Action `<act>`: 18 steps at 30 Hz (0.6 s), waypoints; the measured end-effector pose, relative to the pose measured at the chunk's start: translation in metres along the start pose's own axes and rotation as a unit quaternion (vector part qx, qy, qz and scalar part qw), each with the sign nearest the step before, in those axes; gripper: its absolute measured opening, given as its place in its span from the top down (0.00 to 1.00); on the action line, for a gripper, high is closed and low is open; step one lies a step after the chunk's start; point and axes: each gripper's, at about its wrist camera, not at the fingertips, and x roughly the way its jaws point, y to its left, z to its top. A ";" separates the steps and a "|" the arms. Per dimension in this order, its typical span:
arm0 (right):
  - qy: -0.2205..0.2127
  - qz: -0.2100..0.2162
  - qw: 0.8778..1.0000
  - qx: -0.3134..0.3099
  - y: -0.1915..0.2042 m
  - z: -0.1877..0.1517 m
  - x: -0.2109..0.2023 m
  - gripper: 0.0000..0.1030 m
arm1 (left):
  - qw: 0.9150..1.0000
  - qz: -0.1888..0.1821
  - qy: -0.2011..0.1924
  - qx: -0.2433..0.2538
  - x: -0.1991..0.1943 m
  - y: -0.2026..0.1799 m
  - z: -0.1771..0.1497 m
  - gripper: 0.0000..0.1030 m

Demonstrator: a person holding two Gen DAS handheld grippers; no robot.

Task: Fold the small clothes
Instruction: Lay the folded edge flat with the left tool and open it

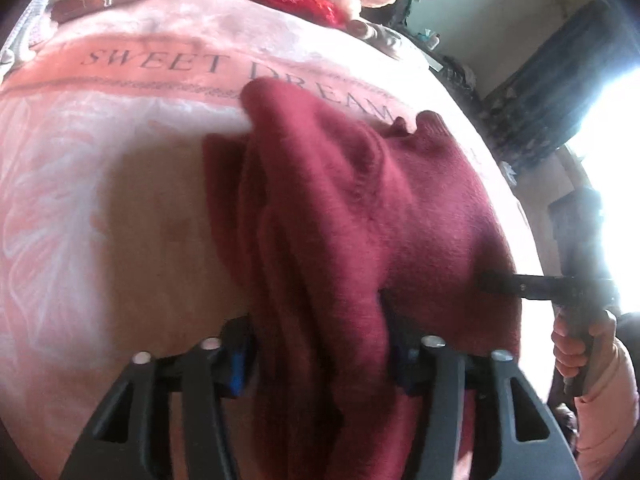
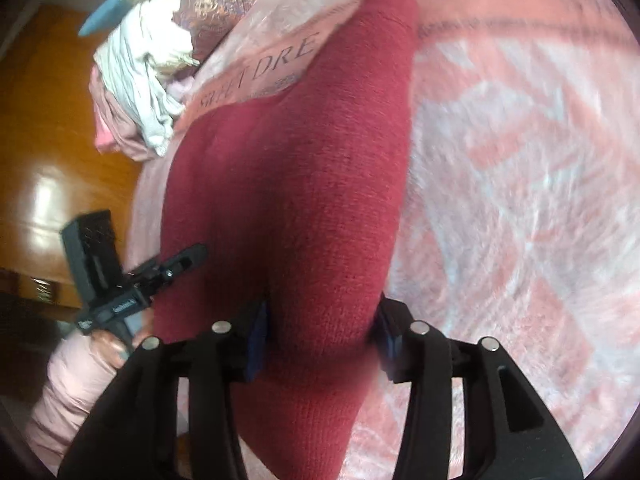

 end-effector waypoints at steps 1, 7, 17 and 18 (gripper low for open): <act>-0.001 0.008 1.000 0.004 -0.003 -0.001 -0.002 0.54 | 1.000 0.002 -0.004 -0.002 0.000 0.001 0.000 0.35; -0.014 -0.024 0.999 -0.032 0.015 -0.036 -0.033 0.39 | 0.998 0.052 -0.030 0.016 -0.020 -0.016 -0.015 0.31; 0.039 -0.019 0.999 -0.006 0.005 -0.114 -0.019 0.70 | 0.996 0.085 -0.012 0.035 -0.038 -0.023 -0.068 0.37; 0.032 -0.018 0.999 -0.007 0.008 -0.115 -0.022 0.75 | 0.997 0.074 -0.006 0.032 -0.038 -0.021 -0.071 0.43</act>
